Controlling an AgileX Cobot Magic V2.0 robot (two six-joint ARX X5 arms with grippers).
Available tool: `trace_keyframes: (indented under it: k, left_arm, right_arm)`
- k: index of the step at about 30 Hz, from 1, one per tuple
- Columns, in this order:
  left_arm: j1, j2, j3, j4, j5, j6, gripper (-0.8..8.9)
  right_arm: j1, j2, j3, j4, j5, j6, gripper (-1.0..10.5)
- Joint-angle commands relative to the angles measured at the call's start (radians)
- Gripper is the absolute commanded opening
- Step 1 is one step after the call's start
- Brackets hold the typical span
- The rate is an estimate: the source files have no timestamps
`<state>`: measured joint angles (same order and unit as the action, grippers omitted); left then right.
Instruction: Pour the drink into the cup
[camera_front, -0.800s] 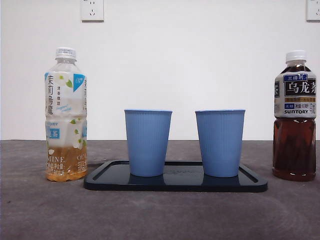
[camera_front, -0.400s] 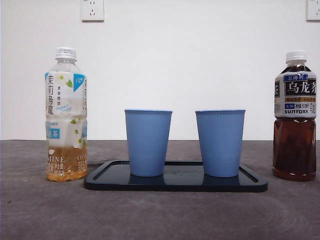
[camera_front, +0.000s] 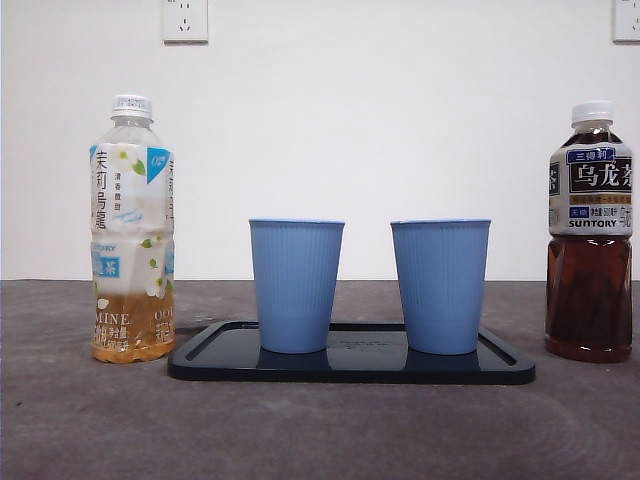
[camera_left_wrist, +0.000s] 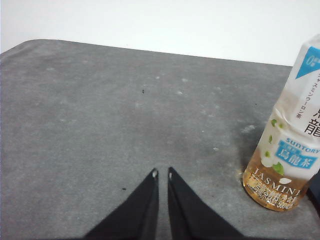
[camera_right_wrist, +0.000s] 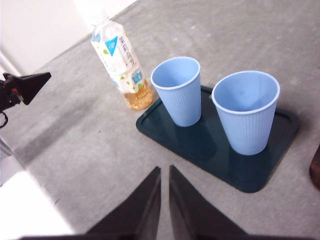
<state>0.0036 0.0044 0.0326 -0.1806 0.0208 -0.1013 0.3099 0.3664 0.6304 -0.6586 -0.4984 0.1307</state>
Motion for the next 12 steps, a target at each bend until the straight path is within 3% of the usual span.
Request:
trace_keyframes:
  k: [1, 4, 9, 12]
  left_arm:
    - [0.002, -0.001, -0.021, -0.007, -0.006, 0.011, 0.29]
    - [0.002, -0.001, -0.021, -0.006, -0.006, 0.011, 0.29]
    - [0.002, -0.001, -0.021, -0.007, -0.006, 0.011, 0.29]
    - [0.002, -0.001, -0.021, -0.007, -0.006, 0.011, 0.29]
  right_arm:
    - [-0.036, -0.038, -0.015, 0.037, 0.016, -0.02, 0.2]
    - [-0.101, -0.106, -0.084, 0.117, 0.126, -0.043, 0.2]
    - [-0.191, -0.239, -0.278, 0.278, 0.466, -0.111, 0.2]
    - [-0.22, -0.3, -0.393, 0.336, 0.537, -0.148, 0.2]
